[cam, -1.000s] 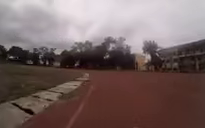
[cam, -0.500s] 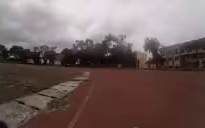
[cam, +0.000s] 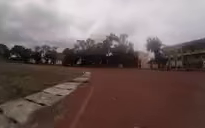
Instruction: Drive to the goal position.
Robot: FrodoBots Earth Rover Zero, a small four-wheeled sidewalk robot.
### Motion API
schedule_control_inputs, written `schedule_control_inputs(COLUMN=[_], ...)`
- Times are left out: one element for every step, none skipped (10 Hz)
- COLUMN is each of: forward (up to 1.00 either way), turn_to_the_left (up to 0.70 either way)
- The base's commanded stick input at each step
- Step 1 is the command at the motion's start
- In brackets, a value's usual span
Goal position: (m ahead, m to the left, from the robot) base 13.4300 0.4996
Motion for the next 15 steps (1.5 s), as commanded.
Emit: schedule_control_inputs(forward=[1.0,1.0,1.0,1.0,1.0,1.0,1.0,1.0,1.0,1.0,1.0,1.0,1.0,1.0,1.0], turn_to_the_left=[0.0,-0.4,-0.4,0.0,0.0,0.0,0.0,0.0,0.0,0.0,0.0,0.0,0.0,0.0,-0.04])
